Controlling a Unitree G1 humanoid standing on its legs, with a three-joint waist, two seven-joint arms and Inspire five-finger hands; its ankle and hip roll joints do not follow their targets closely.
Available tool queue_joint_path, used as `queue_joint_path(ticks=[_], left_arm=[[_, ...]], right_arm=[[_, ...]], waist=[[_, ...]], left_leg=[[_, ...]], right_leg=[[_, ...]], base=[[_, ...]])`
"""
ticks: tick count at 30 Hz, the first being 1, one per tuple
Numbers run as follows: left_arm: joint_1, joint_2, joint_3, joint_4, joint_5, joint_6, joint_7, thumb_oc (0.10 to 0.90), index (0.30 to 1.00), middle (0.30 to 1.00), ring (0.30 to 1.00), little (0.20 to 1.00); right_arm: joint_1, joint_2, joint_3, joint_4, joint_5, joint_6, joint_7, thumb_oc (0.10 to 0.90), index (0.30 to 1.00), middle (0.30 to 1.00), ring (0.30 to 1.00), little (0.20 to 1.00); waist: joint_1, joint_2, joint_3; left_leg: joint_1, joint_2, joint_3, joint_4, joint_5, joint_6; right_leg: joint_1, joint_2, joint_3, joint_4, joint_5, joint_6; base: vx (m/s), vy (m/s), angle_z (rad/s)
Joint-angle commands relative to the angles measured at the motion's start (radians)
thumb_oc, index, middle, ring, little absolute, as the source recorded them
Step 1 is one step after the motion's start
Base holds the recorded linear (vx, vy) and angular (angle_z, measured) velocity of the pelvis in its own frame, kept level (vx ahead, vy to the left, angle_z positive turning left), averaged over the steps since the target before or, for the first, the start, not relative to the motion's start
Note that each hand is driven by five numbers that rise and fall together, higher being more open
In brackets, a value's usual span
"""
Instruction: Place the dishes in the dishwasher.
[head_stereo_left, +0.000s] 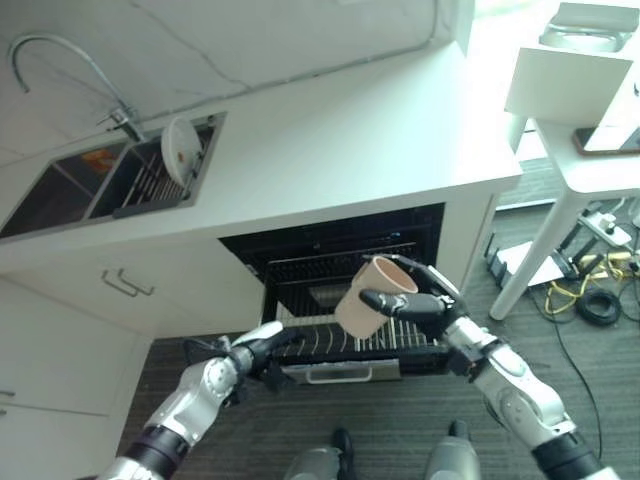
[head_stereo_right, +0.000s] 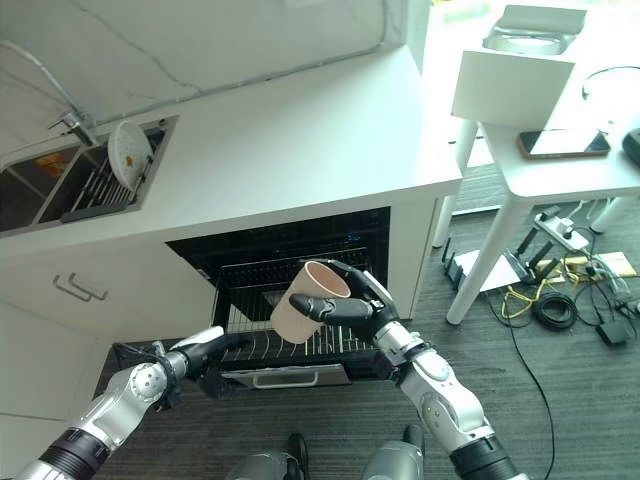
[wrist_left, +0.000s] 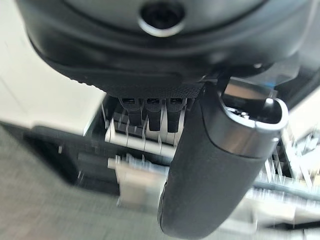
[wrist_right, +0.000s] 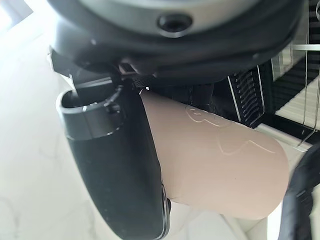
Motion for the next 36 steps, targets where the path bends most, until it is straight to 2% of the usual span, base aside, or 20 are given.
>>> queue_joint_path(ticks=[1, 5, 9, 12, 19, 21, 24, 26, 30, 36], left_arm=[[-0.045, 0.103, 0.056, -0.063, 0.017, -0.067, 0.160, 0.800, 0.900, 0.900, 0.900, 0.900], [-0.035, 0.079, 0.076, -0.099, 0.024, -0.072, 0.179, 0.800, 0.900, 0.900, 0.900, 0.900], [-0.045, 0.074, 0.058, -0.102, 0.076, -0.072, 0.154, 0.800, 0.900, 0.900, 0.900, 0.900], [-0.072, 0.080, 0.037, -0.100, 0.074, -0.067, 0.178, 0.800, 0.900, 0.900, 0.900, 0.900], [-0.129, 0.089, 0.024, -0.101, -0.032, -0.097, 0.266, 0.800, 0.900, 0.900, 0.900, 0.900], [-0.137, 0.093, 0.039, -0.121, -0.102, -0.127, 0.281, 0.800, 0.900, 0.900, 0.900, 0.900], [-0.140, 0.100, 0.055, -0.147, -0.128, -0.163, 0.283, 0.800, 0.900, 0.900, 0.900, 0.900], [-0.157, 0.118, 0.056, -0.161, -0.143, -0.181, 0.292, 0.800, 0.900, 0.900, 0.900, 0.900], [-0.248, 0.173, 0.024, -0.158, -0.189, -0.205, 0.301, 0.800, 0.900, 0.900, 0.900, 0.900], [-0.335, 0.187, -0.013, -0.145, -0.221, -0.190, 0.315, 0.800, 0.900, 0.900, 0.900, 0.900]], right_arm=[[-0.084, 0.060, -0.036, -0.084, -0.003, -0.146, 0.024, 0.400, 0.300, 0.300, 0.300, 0.300], [-0.113, 0.038, -0.055, -0.048, -0.057, -0.159, 0.029, 0.400, 0.300, 0.300, 0.300, 0.300], [-0.160, 0.007, -0.075, 0.000, -0.102, -0.170, 0.037, 0.400, 0.300, 0.300, 0.300, 0.300], [-0.225, -0.022, -0.075, 0.052, -0.125, -0.173, 0.015, 0.400, 0.300, 0.300, 0.300, 0.300], [-0.351, -0.076, -0.076, 0.172, -0.194, -0.164, -0.048, 0.400, 0.300, 0.300, 0.300, 0.300], [-0.376, -0.100, -0.089, 0.219, -0.201, -0.170, -0.075, 0.400, 0.300, 0.300, 0.300, 0.300], [-0.407, -0.123, -0.109, 0.284, -0.189, -0.184, -0.097, 0.400, 0.300, 0.300, 0.300, 0.300], [-0.455, -0.146, -0.112, 0.351, -0.188, -0.201, -0.105, 0.400, 0.300, 0.300, 0.300, 0.300], [-0.588, -0.188, -0.094, 0.505, -0.194, -0.228, -0.122, 0.400, 0.300, 0.300, 0.300, 0.300], [-0.677, -0.213, -0.066, 0.620, -0.235, -0.257, -0.112, 0.400, 0.300, 0.300, 0.300, 0.300]], waist=[[0.028, -0.050, -0.080], [0.055, -0.074, -0.077], [0.068, -0.097, -0.075], [0.083, -0.110, -0.065], [0.118, -0.129, -0.034], [0.136, -0.142, -0.013], [0.154, -0.156, 0.020], [0.162, -0.158, 0.057], [0.170, -0.141, 0.140], [0.153, -0.112, 0.205]], left_leg=[[-0.028, 0.042, -0.082, 0.059, -0.154, 0.004], [-0.027, 0.051, -0.088, 0.059, -0.154, 0.006], [-0.024, 0.063, -0.086, 0.059, -0.151, 0.003], [-0.024, 0.065, -0.096, 0.059, -0.147, 0.002], [-0.029, 0.061, -0.114, 0.059, -0.139, -0.001], [-0.042, 0.060, -0.123, 0.059, -0.134, 0.000], [-0.062, 0.058, -0.138, 0.059, -0.128, 0.000], [-0.085, 0.053, -0.152, 0.059, -0.121, -0.001], [-0.145, 0.037, -0.170, 0.059, -0.105, 0.002], [-0.190, 0.027, -0.165, 0.059, -0.090, 0.006]], right_leg=[[0.034, -0.062, -0.057, -0.001, -0.109, 0.060], [0.047, -0.063, -0.080, -0.001, -0.108, 0.059], [0.060, -0.057, -0.098, -0.001, -0.108, 0.058], [0.068, -0.057, -0.111, -0.001, -0.103, 0.060], [0.074, -0.058, -0.124, -0.001, -0.091, 0.065], [0.068, -0.056, -0.127, -0.001, -0.085, 0.068], [0.055, -0.051, -0.133, -0.001, -0.078, 0.068], [0.036, -0.049, -0.135, -0.001, -0.070, 0.067], [-0.023, -0.054, -0.129, -0.001, -0.050, 0.069], [-0.082, -0.059, -0.109, -0.001, -0.030, 0.068]], base=[[0.00, -0.042, 0.15], [-0.01, -0.041, 0.20], [0.00, -0.022, 0.17], [0.00, -0.015, 0.21], [-0.02, 0.017, 0.15], [-0.05, -0.036, 0.23], [-0.10, -0.072, 0.20], [-0.18, -0.027, 0.23], [-0.22, 0.013, 0.10], [-0.12, 0.066, -0.03]])
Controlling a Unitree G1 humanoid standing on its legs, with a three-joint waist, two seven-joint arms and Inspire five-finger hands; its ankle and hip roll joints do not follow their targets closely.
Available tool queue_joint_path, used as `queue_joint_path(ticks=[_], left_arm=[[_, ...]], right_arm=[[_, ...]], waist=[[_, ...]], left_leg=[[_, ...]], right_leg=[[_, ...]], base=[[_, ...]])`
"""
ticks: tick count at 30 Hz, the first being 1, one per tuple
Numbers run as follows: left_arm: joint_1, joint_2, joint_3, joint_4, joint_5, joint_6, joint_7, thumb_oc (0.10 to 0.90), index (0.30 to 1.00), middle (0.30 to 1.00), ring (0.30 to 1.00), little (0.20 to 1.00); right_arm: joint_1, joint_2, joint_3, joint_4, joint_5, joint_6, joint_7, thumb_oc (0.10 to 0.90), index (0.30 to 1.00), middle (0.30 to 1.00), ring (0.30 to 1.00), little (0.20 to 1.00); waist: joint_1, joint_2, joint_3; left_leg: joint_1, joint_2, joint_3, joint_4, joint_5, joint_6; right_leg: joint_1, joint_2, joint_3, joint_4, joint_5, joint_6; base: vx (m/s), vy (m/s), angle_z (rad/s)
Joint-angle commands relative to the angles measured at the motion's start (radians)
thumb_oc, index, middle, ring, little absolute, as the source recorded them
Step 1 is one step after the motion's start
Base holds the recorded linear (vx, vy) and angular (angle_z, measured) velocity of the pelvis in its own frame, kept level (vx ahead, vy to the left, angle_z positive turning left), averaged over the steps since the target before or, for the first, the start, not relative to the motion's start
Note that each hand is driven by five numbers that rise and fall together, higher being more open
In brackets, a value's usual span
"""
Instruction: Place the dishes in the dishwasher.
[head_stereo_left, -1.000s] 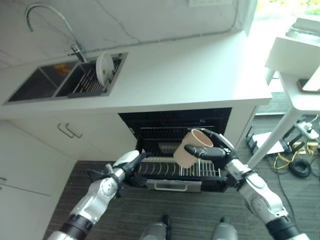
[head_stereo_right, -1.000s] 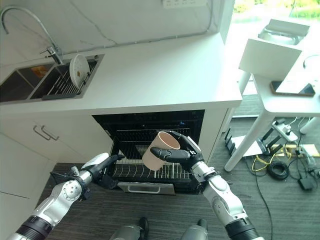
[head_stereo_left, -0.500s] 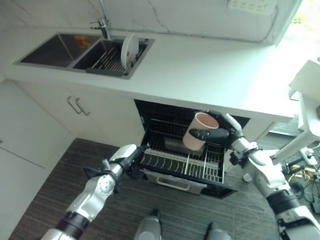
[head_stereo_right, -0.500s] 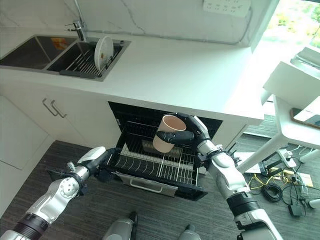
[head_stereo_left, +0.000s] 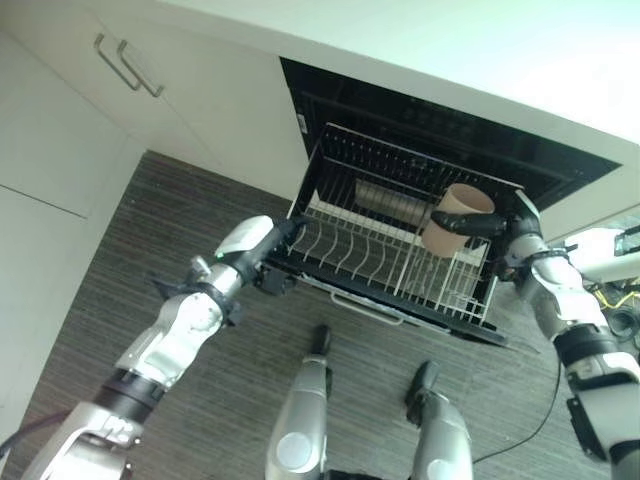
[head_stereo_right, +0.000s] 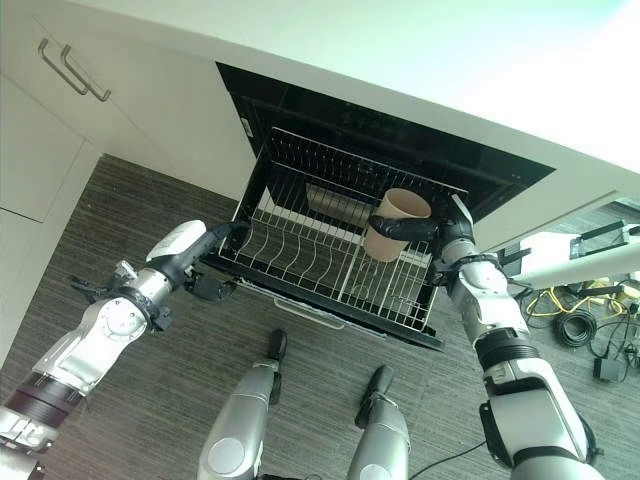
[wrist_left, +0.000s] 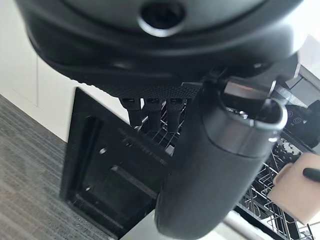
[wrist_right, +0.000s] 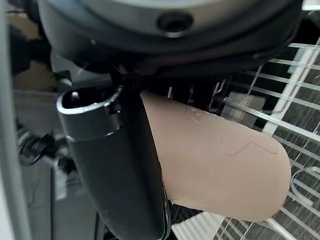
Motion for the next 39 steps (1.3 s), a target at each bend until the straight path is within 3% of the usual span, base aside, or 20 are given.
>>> queue_joint_path(ticks=[1, 7, 16, 20, 23, 26, 32, 39], left_arm=[[-0.074, 0.016, 0.009, -0.073, -0.062, -0.056, 0.072, 0.800, 0.900, 0.900, 0.900, 0.900], [-0.123, 0.024, -0.016, -0.077, -0.073, -0.044, 0.086, 0.800, 0.900, 0.900, 0.900, 0.900], [-0.108, 0.018, 0.008, -0.114, -0.060, -0.024, 0.084, 0.800, 0.900, 0.900, 0.900, 0.900], [-0.103, 0.009, 0.011, -0.124, -0.048, -0.019, 0.076, 0.800, 0.900, 0.900, 0.900, 0.900], [-0.099, 0.003, 0.013, -0.126, -0.045, -0.022, 0.075, 0.800, 0.900, 0.900, 0.900, 0.900], [-0.086, -0.007, 0.020, -0.131, -0.027, -0.028, 0.071, 0.800, 0.900, 0.900, 0.900, 0.900], [-0.061, -0.016, 0.031, -0.148, -0.012, -0.028, 0.072, 0.800, 0.900, 0.900, 0.900, 0.900], [-0.053, -0.029, 0.019, -0.145, 0.007, -0.028, 0.088, 0.800, 0.900, 0.900, 0.900, 0.900]], right_arm=[[-0.134, -0.075, -0.001, -0.060, -0.011, -0.153, 0.002, 0.400, 0.300, 0.300, 0.300, 0.300], [-0.176, -0.075, 0.008, 0.008, -0.022, -0.165, 0.007, 0.400, 0.300, 0.300, 0.300, 0.300], [-0.117, -0.040, 0.012, 0.036, -0.034, -0.165, 0.039, 0.400, 0.300, 0.300, 0.300, 0.300], [-0.102, -0.029, 0.022, 0.037, -0.095, -0.250, 0.048, 0.400, 0.300, 0.300, 0.300, 0.300], [-0.102, -0.029, 0.054, 0.016, -0.200, -0.379, 0.040, 0.400, 0.300, 0.300, 0.300, 0.300], [-0.096, -0.041, 0.103, -0.077, -0.331, -0.482, -0.040, 0.400, 0.300, 0.300, 0.300, 0.300], [-0.087, -0.057, 0.150, -0.154, -0.477, -0.508, -0.161, 0.400, 0.300, 0.300, 0.300, 0.300], [-0.034, -0.055, 0.173, -0.049, -0.526, -0.528, -0.277, 0.400, 0.300, 0.300, 0.300, 0.300]], waist=[[-0.021, 0.024, -0.039], [-0.033, 0.039, -0.021], [-0.057, 0.054, -0.021], [-0.061, 0.058, -0.021], [-0.062, 0.062, -0.021], [-0.064, 0.063, -0.021], [-0.063, 0.064, -0.021], [-0.066, 0.067, -0.021]], left_leg=[[0.065, 0.062, -0.006, -0.001, -0.144, 0.003], [0.034, 0.055, 0.001, -0.001, -0.138, 0.007], [0.026, 0.060, 0.030, -0.001, -0.142, 0.007], [0.026, 0.058, 0.037, -0.001, -0.143, 0.006], [0.022, 0.057, 0.043, -0.001, -0.142, 0.007], [0.017, 0.051, 0.044, -0.001, -0.140, 0.009], [0.018, 0.045, 0.042, -0.001, -0.143, 0.012], [0.010, 0.048, 0.052, -0.001, -0.147, 0.012]], right_leg=[[0.014, -0.035, 0.051, -0.007, -0.051, 0.060], [-0.025, -0.037, 0.063, -0.007, -0.040, 0.059], [-0.053, -0.041, 0.079, -0.007, -0.032, 0.055], [-0.056, -0.043, 0.079, -0.007, -0.030, 0.054], [-0.062, -0.047, 0.079, -0.007, -0.028, 0.055], [-0.068, -0.051, 0.080, -0.007, -0.024, 0.056], [-0.071, -0.055, 0.080, -0.007, -0.024, 0.060], [-0.083, -0.061, 0.076, -0.007, -0.019, 0.062]], base=[[-0.09, 0.065, -0.11], [-0.03, 0.022, -0.05], [0.00, 0.019, -0.06], [0.00, 0.002, -0.01], [0.00, 0.000, 0.00], [0.00, 0.000, 0.00], [0.00, 0.002, -0.01], [0.00, 0.000, 0.00]])
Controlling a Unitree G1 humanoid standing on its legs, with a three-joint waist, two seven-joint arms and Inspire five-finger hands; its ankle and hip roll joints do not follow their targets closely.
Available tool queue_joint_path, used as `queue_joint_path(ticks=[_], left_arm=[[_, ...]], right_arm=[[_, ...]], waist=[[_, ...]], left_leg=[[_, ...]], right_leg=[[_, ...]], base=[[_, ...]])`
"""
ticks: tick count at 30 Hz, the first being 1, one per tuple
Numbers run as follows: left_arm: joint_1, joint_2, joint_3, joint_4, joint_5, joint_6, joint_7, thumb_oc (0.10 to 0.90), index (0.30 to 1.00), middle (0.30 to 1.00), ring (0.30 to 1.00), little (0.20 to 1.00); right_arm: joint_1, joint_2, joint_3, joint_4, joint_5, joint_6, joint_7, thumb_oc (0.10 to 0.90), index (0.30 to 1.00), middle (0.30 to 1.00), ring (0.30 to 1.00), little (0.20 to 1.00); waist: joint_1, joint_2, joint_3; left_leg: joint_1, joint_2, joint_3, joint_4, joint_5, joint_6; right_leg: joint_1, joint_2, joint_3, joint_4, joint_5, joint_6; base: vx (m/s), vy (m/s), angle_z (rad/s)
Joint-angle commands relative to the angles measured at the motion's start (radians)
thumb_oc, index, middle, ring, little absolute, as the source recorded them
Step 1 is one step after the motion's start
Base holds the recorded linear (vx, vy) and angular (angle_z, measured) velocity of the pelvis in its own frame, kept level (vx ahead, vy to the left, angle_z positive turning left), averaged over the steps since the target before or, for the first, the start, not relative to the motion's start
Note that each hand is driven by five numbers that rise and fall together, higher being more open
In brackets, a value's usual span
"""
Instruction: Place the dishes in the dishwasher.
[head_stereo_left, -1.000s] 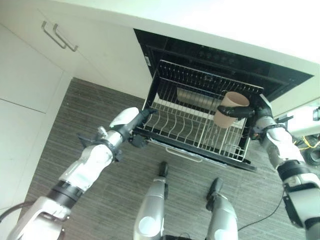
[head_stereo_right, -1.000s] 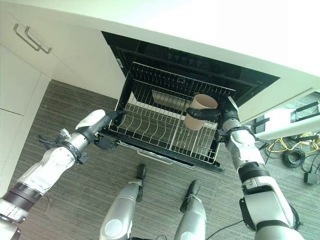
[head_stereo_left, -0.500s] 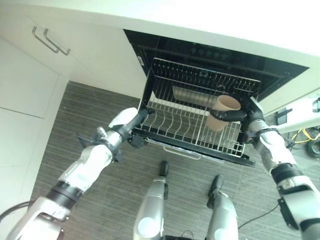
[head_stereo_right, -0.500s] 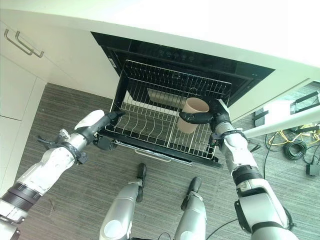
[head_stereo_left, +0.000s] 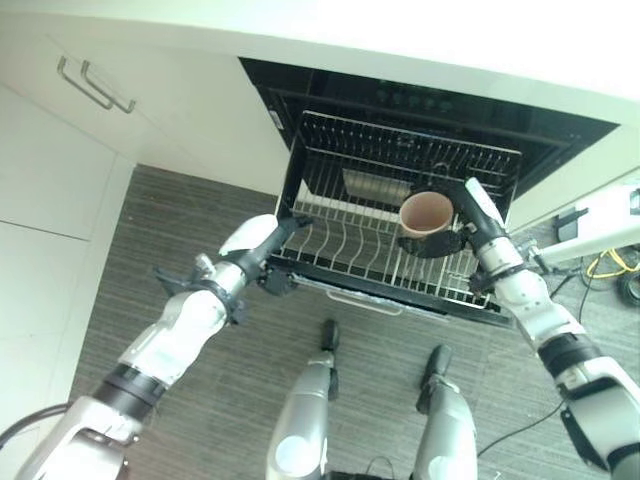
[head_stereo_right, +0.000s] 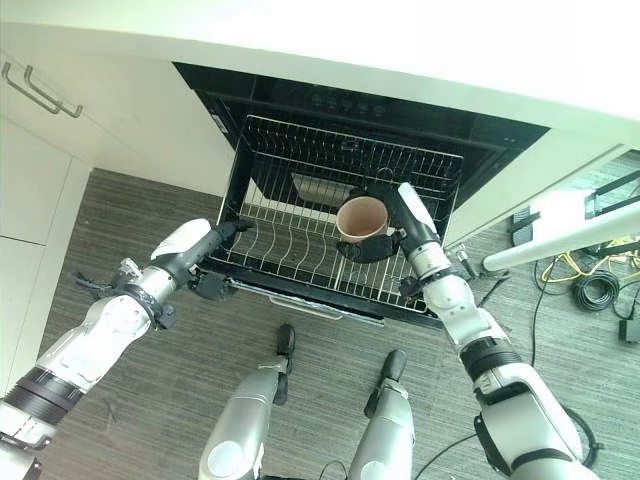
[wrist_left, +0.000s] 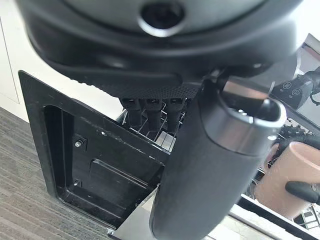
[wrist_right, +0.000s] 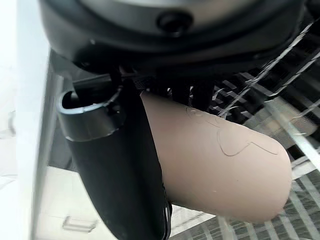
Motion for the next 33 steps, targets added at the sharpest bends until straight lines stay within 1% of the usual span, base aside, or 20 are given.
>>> queue_joint_path(ticks=[1, 3, 4, 5, 6, 7, 9, 11, 13, 14, 15, 18, 19, 21, 22, 24, 25, 27, 30, 33], left_arm=[[-0.050, -0.051, 0.059, -0.122, 0.025, -0.057, 0.071, 0.800, 0.900, 0.900, 0.900, 0.900], [-0.040, -0.053, 0.060, -0.126, 0.026, -0.060, 0.073, 0.800, 0.900, 0.900, 0.900, 0.900], [-0.041, -0.056, 0.060, -0.131, 0.028, -0.053, 0.070, 0.800, 0.900, 0.900, 0.900, 0.900], [-0.039, -0.060, 0.059, -0.134, 0.030, -0.048, 0.074, 0.800, 0.900, 0.900, 0.900, 0.900], [-0.036, -0.066, 0.058, -0.143, 0.021, -0.035, 0.079, 0.800, 0.900, 0.900, 0.900, 0.900], [-0.038, -0.069, 0.058, -0.149, 0.012, -0.026, 0.076, 0.800, 0.900, 0.900, 0.900, 0.900], [-0.035, -0.073, 0.060, -0.163, 0.005, -0.014, 0.070, 0.800, 0.900, 0.900, 0.900, 0.900], [-0.031, -0.073, 0.066, -0.177, -0.001, -0.007, 0.064, 0.800, 0.900, 0.900, 0.900, 0.900], [-0.030, -0.075, 0.069, -0.184, -0.006, -0.002, 0.060, 0.800, 0.900, 0.900, 0.900, 0.900], [-0.025, -0.077, 0.071, -0.196, -0.016, 0.006, 0.058, 0.800, 0.900, 0.900, 0.900, 0.900], [-0.017, -0.078, 0.080, -0.211, -0.025, 0.014, 0.052, 0.800, 0.900, 0.900, 0.900, 0.900], [-0.010, -0.076, 0.090, -0.227, -0.035, 0.031, 0.036, 0.800, 0.900, 0.900, 0.900, 0.900], [-0.010, -0.074, 0.092, -0.228, -0.043, 0.039, 0.029, 0.800, 0.900, 0.900, 0.900, 0.900], [-0.009, -0.074, 0.092, -0.230, -0.053, 0.044, 0.022, 0.800, 0.900, 0.900, 0.900, 0.900], [-0.011, -0.074, 0.088, -0.228, -0.053, 0.046, 0.025, 0.800, 0.900, 0.900, 0.900, 0.900], [-0.013, -0.074, 0.082, -0.223, -0.048, 0.048, 0.030, 0.800, 0.900, 0.900, 0.900, 0.900], [-0.014, -0.073, 0.080, -0.220, -0.045, 0.046, 0.031, 0.800, 0.900, 0.900, 0.900, 0.900], [-0.014, -0.069, 0.076, -0.215, -0.041, 0.037, 0.033, 0.800, 0.900, 0.900, 0.900, 0.900], [-0.017, -0.062, 0.072, -0.199, -0.015, 0.013, 0.024, 0.800, 0.900, 0.900, 0.900, 0.900], [-0.017, -0.053, 0.071, -0.193, -0.011, 0.003, 0.023, 0.800, 0.900, 0.900, 0.900, 0.900]], right_arm=[[-0.078, -0.071, -0.028, -0.060, 0.009, -0.100, -0.081, 0.400, 0.300, 0.300, 0.300, 0.300], [-0.063, -0.066, -0.046, -0.045, 0.023, -0.094, -0.091, 0.400, 0.300, 0.300, 0.300, 0.300], [-0.055, -0.060, -0.057, -0.035, 0.063, -0.076, -0.091, 0.400, 0.300, 0.300, 0.300, 0.300], [-0.048, -0.056, -0.067, -0.030, 0.142, -0.050, -0.071, 0.400, 0.300, 0.300, 0.300, 0.300], [-0.033, -0.030, -0.119, 0.016, 0.260, -0.025, 0.003, 0.400, 0.300, 0.300, 0.300, 0.300], [-0.025, -0.015, -0.141, 0.045, 0.269, -0.022, 0.058, 0.400, 0.300, 0.300, 0.300, 0.300], [-0.008, 0.005, -0.153, 0.070, 0.311, -0.012, 0.095, 0.400, 0.300, 0.300, 0.300, 0.300], [0.002, 0.027, -0.182, 0.085, 0.440, 0.046, 0.149, 0.400, 0.300, 0.300, 0.300, 0.300], [0.005, 0.043, -0.204, 0.108, 0.517, 0.070, 0.197, 0.400, 0.300, 0.300, 0.300, 0.300], [0.012, 0.065, -0.228, 0.132, 0.557, 0.086, 0.238, 0.406, 0.309, 0.309, 0.309, 0.309], [0.029, 0.080, -0.243, 0.136, 0.543, 0.080, 0.237, 0.800, 0.900, 0.900, 0.900, 0.900], [0.039, 0.091, -0.244, 0.126, 0.488, 0.073, 0.208, 0.800, 0.900, 0.900, 0.900, 0.900], [0.041, 0.090, -0.241, 0.119, 0.433, 0.070, 0.162, 0.800, 0.900, 0.900, 0.900, 0.900], [0.045, 0.090, -0.240, 0.108, 0.426, 0.058, 0.122, 0.800, 0.900, 0.900, 0.900, 0.900], [0.045, 0.087, -0.243, 0.103, 0.398, 0.040, 0.106, 0.800, 0.900, 0.900, 0.900, 0.900], [0.043, 0.078, -0.234, 0.086, 0.299, 0.001, 0.076, 0.800, 0.900, 0.900, 0.900, 0.900], [0.038, 0.069, -0.224, 0.072, 0.247, -0.007, 0.047, 0.800, 0.900, 0.900, 0.900, 0.900], [0.024, 0.046, -0.192, 0.045, 0.092, -0.034, -0.018, 0.800, 0.900, 0.900, 0.900, 0.900], [-0.013, -0.005, -0.131, -0.004, -0.049, -0.013, -0.066, 0.800, 0.900, 0.900, 0.900, 0.900], [-0.029, -0.030, -0.099, -0.004, -0.127, -0.025, -0.079, 0.800, 0.900, 0.900, 0.900, 0.900]], waist=[[-0.018, 0.042, -0.023], [-0.021, 0.047, -0.023], [-0.024, 0.049, -0.023], [-0.027, 0.051, -0.023], [-0.034, 0.063, -0.023], [-0.037, 0.073, -0.023], [-0.039, 0.082, -0.023], [-0.040, 0.090, -0.023], [-0.040, 0.095, -0.023], [-0.044, 0.106, -0.023], [-0.049, 0.115, -0.023], [-0.053, 0.122, -0.023], [-0.055, 0.122, -0.023], [-0.056, 0.119, -0.023], [-0.057, 0.119, -0.023], [-0.058, 0.115, -0.023], [-0.057, 0.113, -0.023], [-0.053, 0.108, -0.023], [-0.041, 0.091, -0.023], [-0.036, 0.084, -0.023]], left_leg=[[0.015, 0.065, -0.002, 0.066, -0.176, -0.004], [0.015, 0.064, 0.002, 0.066, -0.178, -0.004], [0.013, 0.066, 0.006, 0.066, -0.178, -0.006], [0.012, 0.066, 0.008, 0.066, -0.179, -0.005], [0.016, 0.065, 0.014, 0.066, -0.182, -0.005], [0.018, 0.065, 0.018, 0.066, -0.183, -0.006], [0.022, 0.065, 0.023, 0.066, -0.184, -0.006], [0.023, 0.064, 0.023, 0.066, -0.185, -0.006], [0.027, 0.064, 0.025, 0.066, -0.186, -0.006], [0.030, 0.064, 0.031, 0.066, -0.188, -0.006], [0.033, 0.065, 0.038, 0.066, -0.190, -0.006], [0.039, 0.066, 0.043, 0.066, -0.189, -0.005], [0.039, 0.067, 0.045, 0.066, -0.189, -0.005], [0.040, 0.069, 0.046, 0.066, -0.189, -0.004], [0.041, 0.070, 0.047, 0.066, -0.189, -0.004], [0.043, 0.071, 0.046, 0.066, -0.189, -0.004], [0.043, 0.071, 0.046, 0.066, -0.188, -0.003], [0.043, 0.071, 0.043, 0.066, -0.187, -0.004], [0.037, 0.071, 0.034, 0.066, -0.183, -0.004], [0.037, 0.072, 0.031, 0.066, -0.182, -0.005]], right_leg=[[-0.013, -0.041, 0.026, -0.001, -0.034, 0.053], [-0.015, -0.043, 0.026, -0.001, -0.034, 0.053], [-0.019, -0.045, 0.026, -0.001, -0.034, 0.054], [-0.021, -0.044, 0.028, -0.001, -0.033, 0.053], [-0.022, -0.045, 0.033, -0.001, -0.037, 0.050], [-0.022, -0.048, 0.036, -0.001, -0.038, 0.049], [-0.020, -0.051, 0.039, -0.001, -0.039, 0.049], [-0.021, -0.055, 0.040, -0.001, -0.038, 0.049], [-0.019, -0.057, 0.041, -0.001, -0.040, 0.048], [-0.019, -0.059, 0.043, -0.001, -0.041, 0.048], [-0.019, -0.062, 0.046, -0.001, -0.042, 0.047], [-0.015, -0.065, 0.048, -0.001, -0.041, 0.048], [-0.015, -0.064, 0.049, -0.001, -0.039, 0.048], [-0.015, -0.063, 0.049, -0.001, -0.038, 0.048], [-0.013, -0.063, 0.048, -0.001, -0.038, 0.048], [-0.011, -0.061, 0.048, -0.001, -0.037, 0.049], [-0.011, -0.061, 0.047, -0.001, -0.036, 0.049], [-0.009, -0.060, 0.045, -0.001, -0.035, 0.050], [-0.010, -0.059, 0.036, -0.001, -0.030, 0.054], [-0.008, -0.058, 0.031, -0.001, -0.029, 0.055]], base=[[0.00, 0.000, 0.00], [0.00, 0.000, 0.00], [0.00, 0.038, 0.01], [0.01, 0.096, 0.00], [0.03, 0.136, 0.00], [0.05, 0.156, 0.01], [0.05, 0.085, -0.02], [0.03, 0.033, -0.08], [0.02, 0.053, -0.05], [0.05, 0.115, -0.02], [0.04, 0.115, -0.04], [0.04, 0.045, -0.07], [0.02, 0.011, -0.04], [0.02, -0.009, -0.05], [0.02, -0.010, -0.04], [0.00, 0.000, 0.00], [0.00, -0.031, -0.01], [-0.01, -0.059, 0.00], [-0.03, -0.100, 0.04], [-0.01, -0.050, 0.07]])
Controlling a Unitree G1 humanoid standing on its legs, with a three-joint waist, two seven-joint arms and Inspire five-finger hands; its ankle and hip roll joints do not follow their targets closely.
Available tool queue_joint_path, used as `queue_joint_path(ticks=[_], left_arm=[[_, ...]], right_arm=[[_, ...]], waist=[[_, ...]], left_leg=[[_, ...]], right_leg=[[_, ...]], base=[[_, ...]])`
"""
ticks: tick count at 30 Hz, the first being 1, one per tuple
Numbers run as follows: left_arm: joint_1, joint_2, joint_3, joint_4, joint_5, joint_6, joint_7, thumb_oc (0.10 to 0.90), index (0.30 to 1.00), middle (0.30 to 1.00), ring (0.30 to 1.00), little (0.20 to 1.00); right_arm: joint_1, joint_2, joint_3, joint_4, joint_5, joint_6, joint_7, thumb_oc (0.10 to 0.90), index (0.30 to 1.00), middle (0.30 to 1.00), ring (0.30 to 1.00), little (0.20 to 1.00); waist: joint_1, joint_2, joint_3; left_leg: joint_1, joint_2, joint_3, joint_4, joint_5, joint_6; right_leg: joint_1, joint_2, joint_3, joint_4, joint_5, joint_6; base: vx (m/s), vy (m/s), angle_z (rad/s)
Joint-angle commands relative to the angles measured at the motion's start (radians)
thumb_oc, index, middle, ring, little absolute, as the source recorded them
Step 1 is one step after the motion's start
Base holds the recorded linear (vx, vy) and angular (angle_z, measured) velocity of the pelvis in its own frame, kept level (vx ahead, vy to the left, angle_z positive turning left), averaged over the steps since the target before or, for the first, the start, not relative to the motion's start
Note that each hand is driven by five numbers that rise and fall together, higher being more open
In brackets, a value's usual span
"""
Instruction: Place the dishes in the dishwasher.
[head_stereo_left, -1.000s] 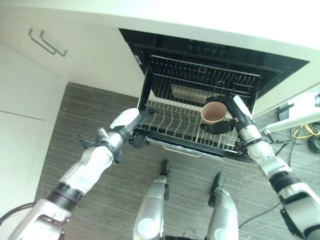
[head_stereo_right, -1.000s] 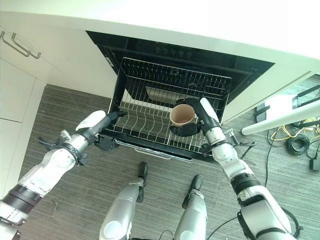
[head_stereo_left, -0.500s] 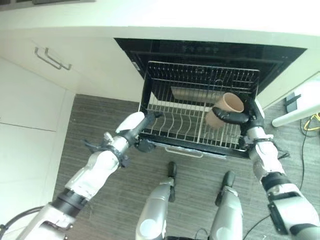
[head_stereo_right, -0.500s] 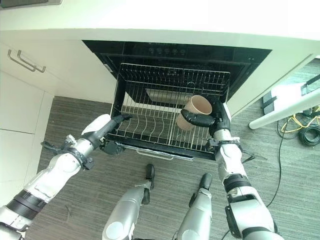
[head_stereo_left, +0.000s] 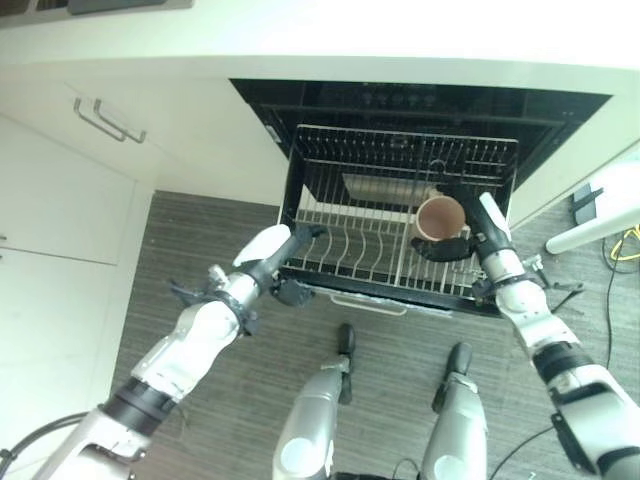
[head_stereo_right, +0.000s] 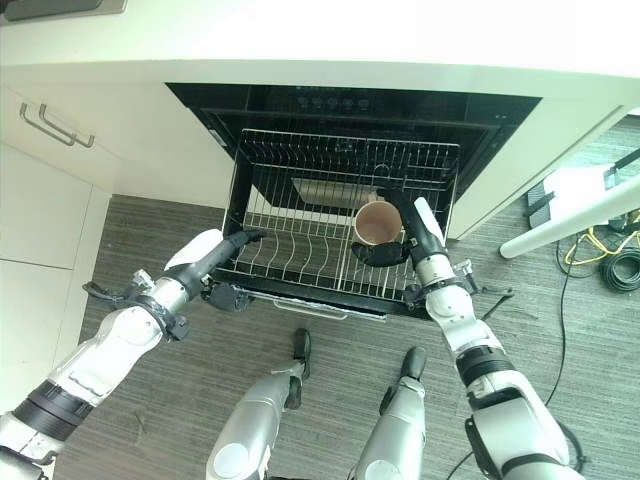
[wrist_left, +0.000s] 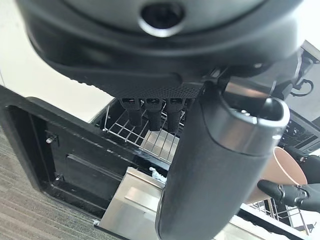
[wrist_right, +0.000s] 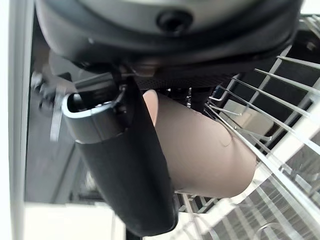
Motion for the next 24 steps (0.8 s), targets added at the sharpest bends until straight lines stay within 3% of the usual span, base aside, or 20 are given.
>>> queue_joint_path(ticks=[1, 2, 6, 9, 12, 15, 17, 20, 22, 24], left_arm=[[-0.075, -0.004, 0.072, -0.066, 0.010, -0.088, 0.034, 0.800, 0.900, 0.900, 0.900, 0.900], [-0.077, 0.007, 0.068, -0.055, 0.020, -0.106, 0.031, 0.800, 0.900, 0.900, 0.900, 0.900], [-0.088, 0.032, 0.058, -0.037, 0.032, -0.135, 0.028, 0.800, 0.900, 0.900, 0.900, 0.900], [-0.093, 0.036, 0.044, -0.035, 0.047, -0.136, 0.037, 0.800, 0.900, 0.900, 0.900, 0.900], [-0.102, 0.031, 0.038, -0.024, 0.048, -0.133, 0.044, 0.800, 0.900, 0.900, 0.900, 0.900], [-0.112, 0.025, 0.042, -0.019, 0.046, -0.122, 0.043, 0.800, 0.900, 0.900, 0.900, 0.900], [-0.114, 0.022, 0.046, -0.023, 0.042, -0.116, 0.039, 0.800, 0.900, 0.900, 0.900, 0.900], [-0.113, 0.014, 0.051, -0.035, 0.033, -0.106, 0.036, 0.800, 0.900, 0.900, 0.900, 0.900], [-0.112, 0.015, 0.050, -0.038, 0.030, -0.101, 0.039, 0.800, 0.900, 0.900, 0.900, 0.900], [-0.111, 0.011, 0.052, -0.040, 0.037, -0.091, 0.035, 0.800, 0.900, 0.900, 0.900, 0.900]], right_arm=[[-0.043, -0.074, -0.008, -0.046, -0.150, -0.081, -0.080, 0.800, 0.900, 0.900, 0.900, 0.900], [-0.061, -0.105, 0.038, -0.057, -0.223, -0.083, -0.091, 0.800, 0.900, 0.900, 0.900, 0.900], [-0.091, -0.152, 0.111, -0.050, -0.271, -0.106, -0.120, 0.800, 0.900, 0.900, 0.900, 0.900], [-0.087, -0.157, 0.119, -0.050, -0.120, -0.091, -0.133, 0.800, 0.900, 0.900, 0.900, 0.900], [-0.076, -0.141, 0.081, -0.034, -0.009, -0.145, -0.129, 0.800, 0.900, 0.900, 0.900, 0.900], [-0.064, -0.126, 0.035, -0.055, 0.038, -0.159, -0.078, 0.800, 0.900, 0.900, 0.900, 0.900], [-0.052, -0.122, 0.021, -0.075, 0.058, -0.121, -0.042, 0.800, 0.900, 0.900, 0.900, 0.900], [-0.040, -0.109, 0.010, -0.086, 0.100, -0.138, -0.058, 0.800, 0.900, 0.900, 0.900, 0.900], [-0.031, -0.099, -0.010, -0.093, 0.180, -0.102, -0.015, 0.800, 0.900, 0.900, 0.900, 0.900], [-0.013, -0.084, -0.034, -0.096, 0.145, -0.109, -0.026, 0.800, 0.900, 0.900, 0.900, 0.900]], waist=[[-0.004, 0.012, -0.020], [0.005, -0.001, -0.020], [0.018, -0.024, -0.020], [0.020, -0.034, -0.020], [0.016, -0.034, -0.020], [0.004, -0.033, -0.020], [-0.001, -0.031, -0.020], [-0.006, -0.021, -0.020], [-0.011, -0.018, -0.020], [-0.017, -0.017, -0.020]], left_leg=[[0.023, 0.090, 0.004, 0.083, -0.195, -0.018], [0.025, 0.091, -0.001, 0.083, -0.199, -0.018], [0.005, 0.093, -0.012, 0.083, -0.188, -0.018], [-0.002, 0.096, -0.017, 0.083, -0.190, -0.018], [0.004, 0.097, -0.017, 0.083, -0.200, -0.019], [-0.002, 0.093, -0.016, 0.083, -0.198, -0.017], [-0.003, 0.092, -0.013, 0.083, -0.199, -0.017], [-0.002, 0.091, -0.010, 0.083, -0.198, -0.017], [0.000, 0.090, -0.006, 0.083, -0.200, -0.017], [0.000, 0.090, -0.008, 0.083, -0.202, -0.018]], right_leg=[[0.000, -0.039, 0.004, 0.005, -0.047, 0.042], [0.006, -0.038, -0.004, 0.005, -0.050, 0.046], [-0.008, -0.035, -0.015, 0.005, -0.038, 0.048], [-0.015, -0.032, -0.018, 0.005, -0.035, 0.050], [-0.012, -0.029, -0.015, 0.005, -0.042, 0.050], [-0.024, -0.027, -0.006, 0.005, -0.040, 0.048], [-0.026, -0.027, -0.002, 0.005, -0.041, 0.048], [-0.029, -0.028, 0.004, 0.005, -0.042, 0.045], [-0.029, -0.029, 0.008, 0.005, -0.042, 0.045], [-0.031, -0.027, 0.013, 0.005, -0.044, 0.045]], base=[[-0.02, -0.120, 0.00], [-0.04, -0.145, 0.05], [-0.04, -0.123, 0.14], [-0.04, -0.082, 0.03], [-0.02, -0.007, 0.11], [-0.02, 0.018, 0.01], [0.00, 0.017, -0.01], [0.00, 0.046, -0.05], [0.00, 0.034, -0.09], [0.02, 0.025, -0.03]])
